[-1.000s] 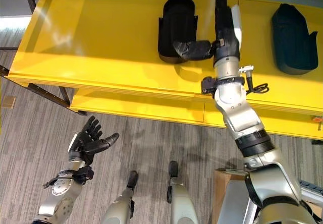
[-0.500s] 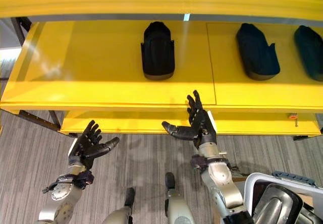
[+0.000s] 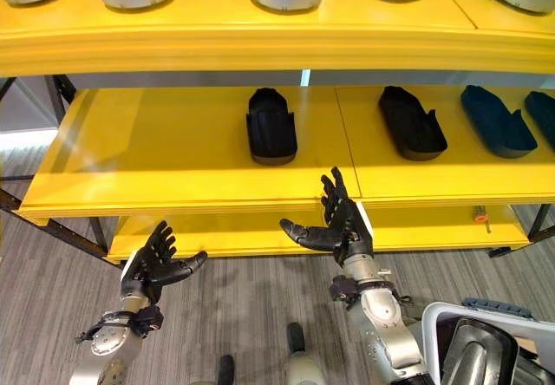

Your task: Move parts from the plastic box to the shelf.

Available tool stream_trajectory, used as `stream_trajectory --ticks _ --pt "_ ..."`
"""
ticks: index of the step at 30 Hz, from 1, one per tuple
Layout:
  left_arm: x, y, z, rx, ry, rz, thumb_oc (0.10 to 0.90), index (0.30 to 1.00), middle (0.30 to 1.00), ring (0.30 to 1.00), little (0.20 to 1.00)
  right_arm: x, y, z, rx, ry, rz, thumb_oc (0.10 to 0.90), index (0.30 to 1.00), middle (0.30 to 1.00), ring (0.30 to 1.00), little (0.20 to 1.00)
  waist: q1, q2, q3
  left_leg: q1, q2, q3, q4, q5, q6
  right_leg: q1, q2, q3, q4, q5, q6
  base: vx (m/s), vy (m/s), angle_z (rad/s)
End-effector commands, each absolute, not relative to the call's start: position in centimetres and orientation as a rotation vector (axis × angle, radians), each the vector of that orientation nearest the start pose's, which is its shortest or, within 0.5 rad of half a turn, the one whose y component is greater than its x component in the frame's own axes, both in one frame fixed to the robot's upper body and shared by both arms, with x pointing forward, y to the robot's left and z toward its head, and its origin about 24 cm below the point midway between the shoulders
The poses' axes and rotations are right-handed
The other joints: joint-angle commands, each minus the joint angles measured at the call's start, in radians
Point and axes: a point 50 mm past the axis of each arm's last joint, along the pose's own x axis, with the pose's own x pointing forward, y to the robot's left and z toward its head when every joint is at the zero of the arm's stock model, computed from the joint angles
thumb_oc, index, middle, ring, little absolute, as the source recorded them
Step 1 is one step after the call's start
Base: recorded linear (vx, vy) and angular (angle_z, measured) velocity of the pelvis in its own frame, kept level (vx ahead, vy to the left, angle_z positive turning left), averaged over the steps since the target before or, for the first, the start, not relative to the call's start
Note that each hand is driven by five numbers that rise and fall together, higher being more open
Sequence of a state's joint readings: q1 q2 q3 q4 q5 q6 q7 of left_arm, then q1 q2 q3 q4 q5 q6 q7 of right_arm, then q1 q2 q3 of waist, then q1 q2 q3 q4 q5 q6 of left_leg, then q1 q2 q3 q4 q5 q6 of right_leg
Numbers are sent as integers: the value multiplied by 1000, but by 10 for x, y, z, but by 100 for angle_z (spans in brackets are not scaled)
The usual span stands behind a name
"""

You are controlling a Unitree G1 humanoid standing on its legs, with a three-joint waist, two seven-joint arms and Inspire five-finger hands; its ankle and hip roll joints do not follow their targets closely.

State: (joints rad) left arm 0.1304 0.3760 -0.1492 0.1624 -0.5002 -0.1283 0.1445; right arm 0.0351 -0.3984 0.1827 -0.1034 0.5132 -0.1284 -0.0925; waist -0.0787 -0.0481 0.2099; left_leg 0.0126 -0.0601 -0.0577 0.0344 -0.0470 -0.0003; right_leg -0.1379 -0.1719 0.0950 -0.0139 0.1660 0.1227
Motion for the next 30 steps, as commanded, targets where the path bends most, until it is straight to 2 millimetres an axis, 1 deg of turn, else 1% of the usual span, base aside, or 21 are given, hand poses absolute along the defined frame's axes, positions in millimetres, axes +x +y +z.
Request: stream_trajectory --ticks 1,2,3,4,5,8,9,10,11,13,14,15,18,19,20,21,23,24,25,27,30 --pt "229 231 29 -51 7 163 900 1000 1000 1000 1000 255 -170 109 179 -339 161 900 1000 1000 1000 1000 20 -10 -68 0 -10 62 72 -129 62 -151 -140 -32 8 174 92 -125 99 -50" --pt "232 232 32 -42 -5 175 900 1000 1000 1000 1000 261 -163 112 175 -345 177 900 1000 1000 1000 1000 47 9 -50 4 8 90 67 -121 64 -165 -147 -149 50 130 85 -184 130 -68" --pt "235 233 34 -47 -17 186 900 1000 1000 1000 1000 265 -159 116 170 -358 193 900 1000 1000 1000 1000 52 20 -40 -4 17 104 64 -108 64 -168 -165 -221 88 101 77 -215 124 -94" --pt "236 233 36 -63 -29 194 900 1000 1000 1000 1000 268 -152 119 171 -364 216 900 1000 1000 1000 1000 71 32 -31 -3 35 138 53 -90 62 -139 -191 -333 131 53 69 -209 90 -154" --pt "238 232 38 -78 -38 196 900 1000 1000 1000 1000 272 -148 123 172 -377 229 900 1000 1000 1000 1000 75 39 -34 -10 47 157 46 -75 69 -130 -209 -350 231 24 54 -191 38 -146" --pt "239 227 40 -105 -40 173 900 1000 1000 1000 1000 275 -143 124 199 -371 247 900 1000 1000 1000 1000 76 50 -44 -17 83 192 14 -43 71 -107 -148 -263 389 -66 37 -116 -79 -66" --pt "238 226 40 -106 -36 166 900 1000 1000 1000 1000 275 -140 123 204 -365 250 900 1000 1000 1000 1000 79 47 -48 -20 89 201 10 -38 68 -91 -129 -243 402 -82 36 -115 -240 -94" --pt "236 226 41 -115 -43 161 900 1000 1000 1000 1000 275 -139 122 211 -361 250 900 1000 1000 1000 1000 90 34 -60 -24 103 224 -3 -25 51 -25 -115 -240 306 -92 37 -99 -342 -83" --pt "235 226 40 -124 -36 167 900 1000 1000 1000 1000 274 -138 121 213 -362 250 900 1000 1000 1000 1000 101 17 -69 -30 113 240 -1 -24 38 20 -101 -271 211 -124 34 -87 -378 -68" --pt "232 226 36 -129 -22 163 900 1000 1000 1000 1000 273 -139 118 212 -347 251 900 1000 1000 1000 1000 96 2 -92 -41 135 264 -3 -6 18 48 -62 -243 118 -140 32 -9 -400 -68" --pt "231 222 34 -154 -21 157 900 1000 1000 1000 1000 270 -140 119 216 -351 263 900 1000 1000 1000 1000 80 2 -108 -30 191 298 -29 42 -18 46 -8 -222 75 -139 16 22 -380 -88" --pt "231 222 34 -154 -20 157 900 1000 1000 1000 1000 270 -140 118 216 -351 263 900 1000 1000 1000 1000 81 3 -109 -30 192 298 -30 43 -19 45 -7 -221 75 -138 15 18 -362 -59" --pt "226 217 28 -168 4 131 900 1000 1000 1000 1000 264 -145 112 203 -327 265 900 1000 1000 1000 1000 56 7 -117 -11 230 340 -57 74 -44 58 31 -208 35 -142 5 8 -208 -46" --pt "224 213 23 -174 26 115 900 1000 1000 1000 1000 259 -149 108 209 -318 250 900 1000 1000 1000 1000 39 16 -120 0 251 360 -75 102 -59 61 54 -196 18 -143 -4 7 -166 -55" --pt "224 213 23 -174 27 115 900 1000 1000 1000 1000 259 -149 108 209 -318 250 900 1000 1000 1000 1000 40 16 -120 2 251 361 -76 103 -60 62 54 -195 17 -142 -5 3 -179 -69" --pt "224 212 21 -170 36 105 900 1000 1000 1000 1000 256 -153 107 205 -320 238 900 1000 1000 1000 1000 27 22 -122 9 262 378 -87 118 -68 63 67 -189 7 -141 -8 0 -154 -86" --pt "220 208 16 -148 57 66 900 1000 1000 1000 1000 248 -176 108 100 -344 156 900 1000 1000 1000 1000 -9 45 -126 24 302 411 -107 177 -96 62 111 -156 -15 -143 -25 -4 -233 -61" --pt "219 208 15 -143 62 61 900 1000 1000 1000 1000 246 -182 108 82 -351 128 900 1000 1000 1000 1000 -17 49 -128 27 310 414 -111 188 -102 61 120 -146 -12 -145 -31 9 -264 -39" --pt "219 208 14 -127 66 55 900 1000 1000 1000 1000 240 -199 106 65 -356 36 900 1000 1000 1000 1000 -41 57 -130 28 331 420 -108 212 -114 56 143 -131 1 -159 -47 20 -259 -42" --pt "220 207 14 -120 65 43 900 1000 1000 1000 1000 235 -210 104 46 -353 -12 900 1000 1000 1000 1000 -56 59 -124 13 344 400 -29 195 -127 70 155 -115 10 -187 -60 77 -224 -33" --pt "225 202 15 -131 57 26 900 1000 1000 1000 1000 227 -223 102 29 -356 -72 900 1000 1000 1000 1000 -60 49 -91 -65 367 325 197 210 -124 101 179 -92 9 -193 -103 8 -229 -32"
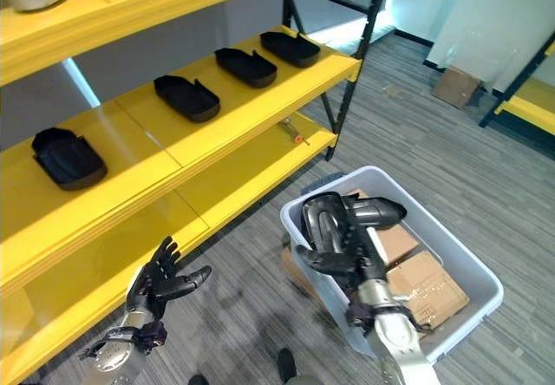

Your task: Move parts from the plastic box to the shelf.

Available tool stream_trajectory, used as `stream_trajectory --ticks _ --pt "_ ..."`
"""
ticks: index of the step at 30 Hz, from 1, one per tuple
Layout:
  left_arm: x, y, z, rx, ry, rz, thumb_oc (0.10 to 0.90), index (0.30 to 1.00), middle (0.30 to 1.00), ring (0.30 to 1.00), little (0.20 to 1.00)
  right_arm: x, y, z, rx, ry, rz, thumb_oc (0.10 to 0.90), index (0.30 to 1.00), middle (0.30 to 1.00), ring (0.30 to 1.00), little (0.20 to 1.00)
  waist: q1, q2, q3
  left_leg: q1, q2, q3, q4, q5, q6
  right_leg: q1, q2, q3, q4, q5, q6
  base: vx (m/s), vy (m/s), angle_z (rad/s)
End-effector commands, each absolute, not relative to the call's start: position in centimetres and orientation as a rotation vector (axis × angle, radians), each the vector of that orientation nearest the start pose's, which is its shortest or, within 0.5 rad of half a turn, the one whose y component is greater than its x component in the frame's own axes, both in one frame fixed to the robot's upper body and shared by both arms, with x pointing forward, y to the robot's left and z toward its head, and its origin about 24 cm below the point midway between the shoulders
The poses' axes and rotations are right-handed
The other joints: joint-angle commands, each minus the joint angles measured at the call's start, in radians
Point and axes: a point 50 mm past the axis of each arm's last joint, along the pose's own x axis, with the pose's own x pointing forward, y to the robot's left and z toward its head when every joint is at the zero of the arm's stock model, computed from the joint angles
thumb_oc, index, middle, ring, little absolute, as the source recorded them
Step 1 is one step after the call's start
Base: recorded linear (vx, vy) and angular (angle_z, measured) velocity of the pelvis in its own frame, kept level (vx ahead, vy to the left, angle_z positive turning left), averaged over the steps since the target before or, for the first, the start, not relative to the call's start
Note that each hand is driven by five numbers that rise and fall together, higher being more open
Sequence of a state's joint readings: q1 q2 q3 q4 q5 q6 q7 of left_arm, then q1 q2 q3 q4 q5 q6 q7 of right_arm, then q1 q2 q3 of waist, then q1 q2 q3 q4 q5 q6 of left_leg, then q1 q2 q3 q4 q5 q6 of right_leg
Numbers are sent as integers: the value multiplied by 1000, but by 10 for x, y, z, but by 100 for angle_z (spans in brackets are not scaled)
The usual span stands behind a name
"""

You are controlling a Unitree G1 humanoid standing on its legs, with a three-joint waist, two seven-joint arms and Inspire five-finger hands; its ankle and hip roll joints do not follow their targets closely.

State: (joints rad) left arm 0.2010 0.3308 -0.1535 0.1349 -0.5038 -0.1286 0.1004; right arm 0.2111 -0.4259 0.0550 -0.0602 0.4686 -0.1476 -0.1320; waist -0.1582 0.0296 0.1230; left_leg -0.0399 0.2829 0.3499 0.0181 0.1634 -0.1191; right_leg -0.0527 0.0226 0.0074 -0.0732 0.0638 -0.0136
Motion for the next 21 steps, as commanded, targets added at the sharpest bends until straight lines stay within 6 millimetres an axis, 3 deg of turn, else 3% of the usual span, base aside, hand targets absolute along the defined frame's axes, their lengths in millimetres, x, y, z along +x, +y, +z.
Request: stream_trajectory --ticks 1,2,3,5,8,9,10,12,15,16,20,21 --pt "226 200 15 -134 54 18 900 1000 1000 1000 1000 226 -225 102 17 -354 -81 900 1000 1000 1000 1000 24 -36 8 -44 19 -98 275 17 19 12 -11 5 71 -75 17 -51 -155 -33" --pt "226 200 15 -134 54 18 900 1000 1000 1000 1000 226 -225 102 17 -354 -81 900 1000 1000 1000 1000 24 -35 8 -45 19 -99 276 17 19 11 -11 5 71 -75 17 -67 -85 -23" --pt "226 198 16 -138 51 14 900 1000 1000 1000 1000 226 -226 103 -4 -356 -87 900 1000 1000 1000 1000 42 -44 28 -100 -55 -194 324 4 47 26 -15 35 72 -78 9 10 17 -18" --pt "226 197 16 -148 49 20 900 1000 1000 1000 1000 230 -220 103 15 -360 -67 900 1000 1000 1000 1000 75 -51 32 -181 -217 -347 251 -86 88 31 -17 88 72 -76 22 74 40 -29" --pt "224 198 15 -150 53 25 900 1000 1000 1000 1000 233 -217 101 11 -352 -47 900 1000 1000 1000 1000 79 -52 33 -206 -229 -394 146 -58 84 36 -8 118 74 -72 29 120 33 -95" --pt "222 198 14 -143 54 30 900 1000 1000 1000 1000 236 -211 99 15 -342 -21 900 1000 1000 1000 1000 102 -46 43 -261 -265 -505 51 9 77 45 9 171 76 -65 40 166 82 -72" --pt "220 198 13 -135 59 33 900 1000 1000 1000 1000 237 -207 99 13 -341 -1 900 1000 1000 1000 1000 121 -44 42 -274 -295 -597 -11 27 69 49 30 223 78 -64 45 221 98 -29" --pt "220 198 13 -131 58 28 900 1000 1000 1000 1000 240 -204 99 12 -335 22 900 1000 1000 1000 1000 128 -34 41 -286 -310 -665 -58 44 55 61 59 291 94 -80 48 181 89 -70" --pt "219 200 13 -130 55 25 900 1000 1000 1000 1000 241 -198 97 23 -317 68 900 1000 1000 1000 1000 134 -25 33 -239 -302 -678 -68 52 60 75 83 360 120 -100 48 196 174 -175" --pt "220 199 17 -128 38 9 900 1000 1000 1000 1000 239 -197 93 31 -295 85 900 1000 1000 1000 1000 116 -26 6 -180 -289 -627 -84 44 67 83 63 400 113 -106 65 178 226 -195" --pt "224 196 19 -124 27 -15 900 1000 1000 1000 1000 236 -200 90 32 -277 67 900 1000 1000 1000 1000 98 -28 -10 -161 -279 -542 -67 12 77 84 28 430 112 -112 83 186 234 -124" --pt "225 196 22 -119 16 -12 900 1000 1000 1000 1000 237 -198 89 33 -275 66 900 1000 1000 1000 1000 89 -34 -16 -152 -288 -506 -53 -20 100 83 5 457 107 -110 102 130 210 -63"
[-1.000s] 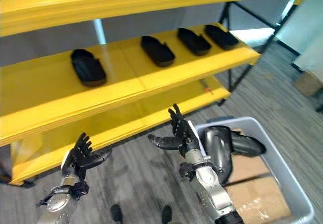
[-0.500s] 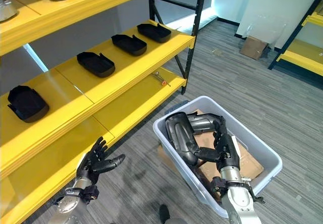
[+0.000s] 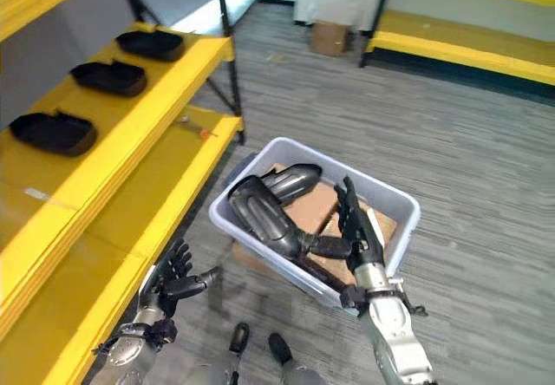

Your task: Move parts from the plastic box to the shelf.

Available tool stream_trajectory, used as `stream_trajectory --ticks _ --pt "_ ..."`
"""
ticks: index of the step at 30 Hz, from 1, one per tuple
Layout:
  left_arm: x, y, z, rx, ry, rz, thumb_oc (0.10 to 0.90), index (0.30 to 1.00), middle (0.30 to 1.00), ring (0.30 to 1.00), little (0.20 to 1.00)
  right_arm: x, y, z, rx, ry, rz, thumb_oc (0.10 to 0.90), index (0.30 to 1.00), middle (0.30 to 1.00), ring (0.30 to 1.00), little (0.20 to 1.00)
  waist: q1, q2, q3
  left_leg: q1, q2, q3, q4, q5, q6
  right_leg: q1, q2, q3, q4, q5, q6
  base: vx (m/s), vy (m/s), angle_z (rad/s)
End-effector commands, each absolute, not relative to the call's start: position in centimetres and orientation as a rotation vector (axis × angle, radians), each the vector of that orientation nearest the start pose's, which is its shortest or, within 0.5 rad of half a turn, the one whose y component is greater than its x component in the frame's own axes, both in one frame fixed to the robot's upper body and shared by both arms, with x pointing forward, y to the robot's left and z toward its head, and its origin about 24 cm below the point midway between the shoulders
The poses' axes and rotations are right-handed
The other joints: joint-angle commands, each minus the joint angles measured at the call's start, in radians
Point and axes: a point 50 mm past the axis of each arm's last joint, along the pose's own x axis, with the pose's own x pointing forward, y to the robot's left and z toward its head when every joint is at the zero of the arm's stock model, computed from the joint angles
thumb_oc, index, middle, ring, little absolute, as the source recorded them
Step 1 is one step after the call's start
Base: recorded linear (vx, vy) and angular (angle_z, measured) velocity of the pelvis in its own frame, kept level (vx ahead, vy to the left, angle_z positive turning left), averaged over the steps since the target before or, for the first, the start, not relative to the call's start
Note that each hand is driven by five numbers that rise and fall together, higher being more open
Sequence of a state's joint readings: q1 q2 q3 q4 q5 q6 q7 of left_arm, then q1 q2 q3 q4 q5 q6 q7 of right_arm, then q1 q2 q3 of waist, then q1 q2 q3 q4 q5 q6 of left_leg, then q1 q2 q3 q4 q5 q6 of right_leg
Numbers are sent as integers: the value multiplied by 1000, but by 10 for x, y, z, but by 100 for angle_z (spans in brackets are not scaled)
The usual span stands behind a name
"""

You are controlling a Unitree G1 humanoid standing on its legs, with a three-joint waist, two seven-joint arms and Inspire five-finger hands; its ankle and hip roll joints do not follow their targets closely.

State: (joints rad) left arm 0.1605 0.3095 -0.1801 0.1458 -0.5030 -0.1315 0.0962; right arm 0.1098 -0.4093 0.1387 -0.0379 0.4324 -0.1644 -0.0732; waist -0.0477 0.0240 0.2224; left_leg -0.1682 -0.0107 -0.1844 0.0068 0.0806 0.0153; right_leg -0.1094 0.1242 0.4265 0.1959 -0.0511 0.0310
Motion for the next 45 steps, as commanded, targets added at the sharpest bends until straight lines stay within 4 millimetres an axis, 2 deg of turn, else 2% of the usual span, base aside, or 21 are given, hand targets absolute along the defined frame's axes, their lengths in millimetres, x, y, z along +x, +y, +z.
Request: stream_trajectory --ticks 1,6,12,13,14,15,16,17,18,19,21,26,31,37,40,45 --pt "226 196 22 -119 15 -12 900 1000 1000 1000 1000 237 -198 90 33 -275 66 900 1000 1000 1000 1000 -17 -26 -119 -29 10 33 -41 64 -36 133 -93 44 -162 10 58 133 208 -56" --pt "224 204 25 -103 11 7 900 1000 1000 1000 1000 241 -189 92 45 -289 97 900 1000 1000 1000 1000 -9 -50 -128 -33 2 151 40 -26 10 107 -149 101 -176 30 104 94 142 -67" --pt "226 210 27 -83 2 20 900 1000 1000 1000 1000 245 -182 95 40 -303 115 900 1000 1000 1000 1000 4 -57 -120 -45 6 204 60 -57 27 55 -167 91 -163 46 132 18 80 -42" --pt "226 212 29 -76 -3 31 900 1000 1000 1000 1000 246 -179 96 33 -311 121 900 1000 1000 1000 1000 12 -57 -116 -37 11 222 52 -64 28 33 -178 59 -156 57 140 -17 -9 -57" --pt "227 219 33 -75 -18 71 900 1000 1000 1000 1000 253 -168 101 23 -335 144 900 1000 1000 1000 1000 51 -49 -103 -10 46 281 27 -72 14 -21 -266 -183 -168 112 150 -3 -49 -74" --pt "225 222 32 -76 -17 85 900 1000 1000 1000 1000 255 -165 102 19 -337 149 900 1000 1000 1000 1000 54 -47 -100 5 59 298 15 -75 4 -24 -307 -281 -190 148 143 1 -119 -154" --pt "223 224 31 -73 -10 98 900 1000 1000 1000 1000 258 -159 102 3 -337 168 900 1000 1000 1000 1000 58 -45 -90 20 81 319 9 -76 -6 -48 -345 -350 -192 196 138 31 -113 -172" --pt "224 225 31 -74 -10 102 900 1000 1000 1000 1000 259 -158 103 -6 -338 174 900 1000 1000 1000 1000 58 -47 -87 23 92 328 10 -75 -11 -63 -354 -371 -196 208 137 21 -107 -142" --pt "223 227 31 -74 -7 105 900 1000 1000 1000 1000 260 -156 104 -13 -344 184 900 1000 1000 1000 1000 53 -56 -76 33 98 338 8 -78 -17 -81 -356 -394 -211 226 142 26 -98 -63" --pt "223 227 30 -76 -4 105 900 1000 1000 1000 1000 259 -157 103 -16 -338 183 900 1000 1000 1000 1000 45 -64 -68 35 95 336 12 -80 -20 -90 -355 -378 -211 239 153 42 -103 -40" --pt "222 223 25 -83 13 88 900 1000 1000 1000 1000 253 -165 98 -59 -318 182 900 1000 1000 1000 1000 29 -87 -70 25 95 312 26 -81 -40 -59 -348 -371 -256 195 144 32 -178 -9" --pt "215 221 20 -100 36 80 900 1000 1000 1000 1000 244 -179 92 -178 -290 161 900 1000 1000 1000 1000 17 -83 -80 26 131 289 17 -58 -69 -46 -318 -427 -233 150 121 51 -206 35" --pt "209 220 15 -96 62 63 900 1000 1000 1000 1000 236 -200 88 -237 -268 76 900 1000 1000 1000 1000 -8 -63 -87 32 177 282 -23 -15 -93 -24 -281 -451 -242 114 105 44 -156 3" --pt "204 224 13 -91 72 78 900 1000 1000 1000 1000 231 -221 79 -288 -224 -28 900 1000 1000 1000 1000 -19 -50 -78 50 202 298 -55 4 -104 -31 -255 -436 -232 99 97 15 -85 -1" --pt "200 228 12 -85 78 98 900 1000 1000 1000 1000 222 -235 65 -244 -156 -82 900 1000 1000 1000 1000 -26 -46 -69 57 207 313 -61 5 -106 -41 -251 -424 -225 98 96 0 -16 -18" --pt "197 234 13 -71 76 106 900 1000 1000 1000 1000 205 -250 49 -293 -61 -107 900 1000 1000 1000 1000 -42 -49 -59 64 204 330 -63 -2 -106 -50 -253 -406 -225 104 101 0 12 -5"
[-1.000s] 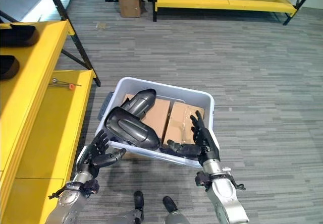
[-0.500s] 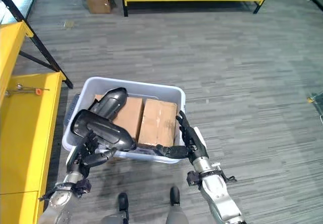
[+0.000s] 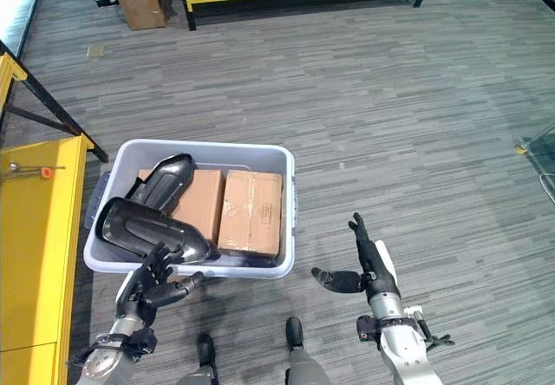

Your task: Move parts from the plastic box to the shelf.

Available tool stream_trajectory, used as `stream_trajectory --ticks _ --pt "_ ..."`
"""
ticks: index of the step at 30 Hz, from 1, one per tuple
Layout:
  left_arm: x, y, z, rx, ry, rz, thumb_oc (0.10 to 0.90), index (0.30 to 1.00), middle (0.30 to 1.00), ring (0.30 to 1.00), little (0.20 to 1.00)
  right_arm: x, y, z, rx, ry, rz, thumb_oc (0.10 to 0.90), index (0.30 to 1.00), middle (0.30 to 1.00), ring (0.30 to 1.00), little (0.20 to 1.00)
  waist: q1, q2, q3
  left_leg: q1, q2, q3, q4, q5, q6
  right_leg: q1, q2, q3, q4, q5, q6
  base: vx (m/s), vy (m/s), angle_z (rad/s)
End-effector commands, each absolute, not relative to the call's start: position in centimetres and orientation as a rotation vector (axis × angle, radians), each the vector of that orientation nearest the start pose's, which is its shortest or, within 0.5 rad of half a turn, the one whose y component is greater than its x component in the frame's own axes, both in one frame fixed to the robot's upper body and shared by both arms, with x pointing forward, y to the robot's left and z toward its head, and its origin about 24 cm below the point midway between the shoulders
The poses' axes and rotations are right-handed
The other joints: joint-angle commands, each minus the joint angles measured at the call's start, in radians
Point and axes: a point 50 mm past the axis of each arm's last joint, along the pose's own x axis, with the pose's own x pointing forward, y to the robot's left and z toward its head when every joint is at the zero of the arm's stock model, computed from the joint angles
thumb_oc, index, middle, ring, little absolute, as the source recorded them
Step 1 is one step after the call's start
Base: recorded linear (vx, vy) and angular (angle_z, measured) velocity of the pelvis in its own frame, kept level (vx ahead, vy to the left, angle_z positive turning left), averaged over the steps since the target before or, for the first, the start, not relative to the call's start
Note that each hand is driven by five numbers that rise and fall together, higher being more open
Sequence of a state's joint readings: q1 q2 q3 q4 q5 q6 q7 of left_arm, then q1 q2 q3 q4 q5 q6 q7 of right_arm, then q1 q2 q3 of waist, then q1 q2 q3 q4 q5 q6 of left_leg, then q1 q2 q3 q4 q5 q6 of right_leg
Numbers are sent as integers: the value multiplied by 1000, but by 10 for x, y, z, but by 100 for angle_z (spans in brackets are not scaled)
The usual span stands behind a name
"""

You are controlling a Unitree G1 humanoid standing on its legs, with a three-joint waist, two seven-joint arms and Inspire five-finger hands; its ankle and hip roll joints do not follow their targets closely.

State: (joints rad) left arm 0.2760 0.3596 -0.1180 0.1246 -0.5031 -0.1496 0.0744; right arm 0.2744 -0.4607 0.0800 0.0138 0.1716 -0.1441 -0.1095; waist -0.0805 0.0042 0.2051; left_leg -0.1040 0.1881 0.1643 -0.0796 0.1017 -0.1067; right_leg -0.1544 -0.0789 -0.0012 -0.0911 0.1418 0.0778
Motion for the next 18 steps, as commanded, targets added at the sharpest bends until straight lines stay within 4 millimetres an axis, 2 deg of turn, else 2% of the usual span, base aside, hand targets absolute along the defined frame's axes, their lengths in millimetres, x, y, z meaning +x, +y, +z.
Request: stream_trajectory --ticks 1,3,8,10,14,18 --pt "196 235 14 -63 73 105 900 1000 1000 1000 1000 201 -252 44 -307 -32 -106 900 1000 1000 1000 1000 -13 -30 -38 0 2 -12 23 -27 17 -11 -53 31 61 -85 58 -13 43 -12" --pt "196 235 14 -62 71 103 900 1000 1000 1000 1000 199 -252 39 -298 -9 -100 900 1000 1000 1000 1000 -14 -32 -36 2 0 -8 24 -29 18 -14 -54 37 62 -84 59 -9 32 -19" --pt "203 232 19 -63 48 84 900 1000 1000 1000 1000 206 -244 -2 -313 166 -71 900 1000 1000 1000 1000 -9 -23 -12 -9 -17 2 46 -45 23 -33 -70 60 64 -72 65 -35 41 -13" --pt "208 227 21 -71 37 74 900 1000 1000 1000 1000 220 -239 -10 -318 194 -85 900 1000 1000 1000 1000 0 -14 -2 -22 -24 0 59 -48 25 -40 -77 62 63 -68 67 -32 32 -13" --pt "212 223 21 -85 32 65 900 1000 1000 1000 1000 230 -235 -15 -299 211 -101 900 1000 1000 1000 1000 6 -6 6 -34 -30 -4 65 -48 26 -46 -84 62 63 -65 68 -18 10 3" --pt "218 214 22 -106 26 38 900 1000 1000 1000 1000 247 -227 -28 -231 271 -142 900 1000 1000 1000 1000 27 17 19 -56 -42 -17 72 -45 26 -52 -96 52 59 -60 68 -24 20 6"
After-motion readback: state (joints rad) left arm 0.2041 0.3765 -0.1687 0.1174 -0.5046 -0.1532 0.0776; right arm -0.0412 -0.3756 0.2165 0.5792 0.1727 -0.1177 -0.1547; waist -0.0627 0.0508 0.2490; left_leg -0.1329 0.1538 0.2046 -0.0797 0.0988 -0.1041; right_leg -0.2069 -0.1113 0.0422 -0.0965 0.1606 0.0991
